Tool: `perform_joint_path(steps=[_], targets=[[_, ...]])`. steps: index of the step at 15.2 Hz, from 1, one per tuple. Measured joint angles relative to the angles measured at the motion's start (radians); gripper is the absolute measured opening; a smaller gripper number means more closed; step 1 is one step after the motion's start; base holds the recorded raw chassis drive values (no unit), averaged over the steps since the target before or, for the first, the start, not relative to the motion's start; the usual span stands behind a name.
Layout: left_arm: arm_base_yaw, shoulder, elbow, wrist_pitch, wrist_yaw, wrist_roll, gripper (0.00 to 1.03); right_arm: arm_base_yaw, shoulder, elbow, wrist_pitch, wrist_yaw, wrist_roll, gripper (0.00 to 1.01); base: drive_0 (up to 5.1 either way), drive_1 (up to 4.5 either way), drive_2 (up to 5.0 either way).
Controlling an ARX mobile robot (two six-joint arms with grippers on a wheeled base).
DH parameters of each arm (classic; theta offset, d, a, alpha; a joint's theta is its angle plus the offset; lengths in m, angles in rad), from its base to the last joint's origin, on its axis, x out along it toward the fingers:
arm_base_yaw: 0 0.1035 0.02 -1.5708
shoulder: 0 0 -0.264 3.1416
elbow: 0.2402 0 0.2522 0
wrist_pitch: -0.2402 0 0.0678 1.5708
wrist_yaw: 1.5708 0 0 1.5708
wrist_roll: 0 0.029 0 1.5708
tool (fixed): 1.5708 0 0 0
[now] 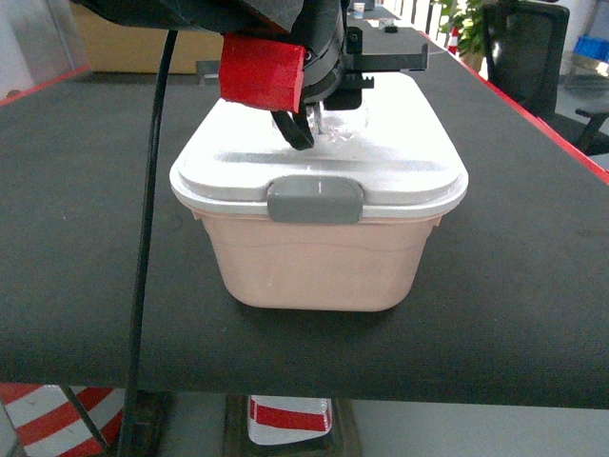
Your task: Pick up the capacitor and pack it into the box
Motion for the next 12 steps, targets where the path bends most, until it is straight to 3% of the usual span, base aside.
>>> perform_joint_path(steps=[12], targets=[[0.01,-0.039,-0.053,0.062,0.065,-0.001,0.45,0.0,0.0,0.0,0.0,0.0,0.0,0.98,0.0,0.0,0.0]])
